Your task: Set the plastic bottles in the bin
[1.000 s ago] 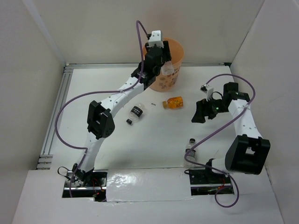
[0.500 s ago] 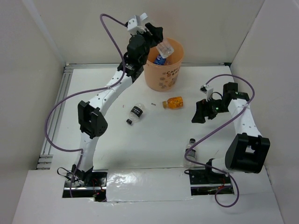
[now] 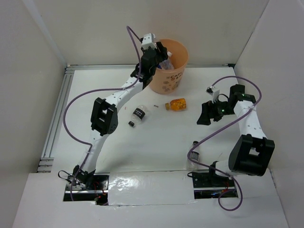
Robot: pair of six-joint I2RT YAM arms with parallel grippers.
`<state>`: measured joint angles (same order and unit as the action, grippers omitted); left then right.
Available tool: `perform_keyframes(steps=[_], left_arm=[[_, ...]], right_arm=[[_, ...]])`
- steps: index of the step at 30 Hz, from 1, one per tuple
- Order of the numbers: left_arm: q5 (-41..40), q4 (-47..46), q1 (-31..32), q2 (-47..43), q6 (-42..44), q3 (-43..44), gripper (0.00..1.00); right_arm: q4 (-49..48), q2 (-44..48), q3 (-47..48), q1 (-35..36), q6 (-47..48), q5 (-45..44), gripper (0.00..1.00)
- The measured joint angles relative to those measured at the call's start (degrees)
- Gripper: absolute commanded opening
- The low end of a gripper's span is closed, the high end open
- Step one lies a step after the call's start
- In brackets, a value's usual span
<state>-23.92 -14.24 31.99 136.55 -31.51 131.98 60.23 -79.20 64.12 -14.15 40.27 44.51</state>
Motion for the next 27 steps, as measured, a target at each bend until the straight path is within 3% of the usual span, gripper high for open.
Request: perform_keyframes(steps=[11,16,18,19,23,27], left_arm=[[7.82,0.15,0.46,-9.40,6.99,-11.93,0.38],[9.35,1.05,0.79,-16.02,8.04,-19.26,0.40],[9.92,1.95,0.83,-17.75,8.66,-20.92,0.47],[10.16,2.36,0.83,-18.16,8.79,-21.22,0.65],[10.86,3.26,1.05,-18.93,9.18,-22.32,0.99],[10.88,4.66,1.73,-18.99,9.22,-22.25,0.99]], right_arm=[[-0.52,-2.95,0.00,-0.35,0.15,1.55,0.92],[-0.66,-3.23,0.00,-0.37,1.31,2.36,0.93],[-1.03,-3.21,0.00,-0.37,3.21,3.30,0.95],[-1.38,-3.10,0.00,-0.37,4.22,3.78,0.98],[-8.83,0.39,-2.95,-0.66,10.51,7.50,1.00],[-19.06,5.81,-9.79,-0.55,20.90,12.24,1.00]])
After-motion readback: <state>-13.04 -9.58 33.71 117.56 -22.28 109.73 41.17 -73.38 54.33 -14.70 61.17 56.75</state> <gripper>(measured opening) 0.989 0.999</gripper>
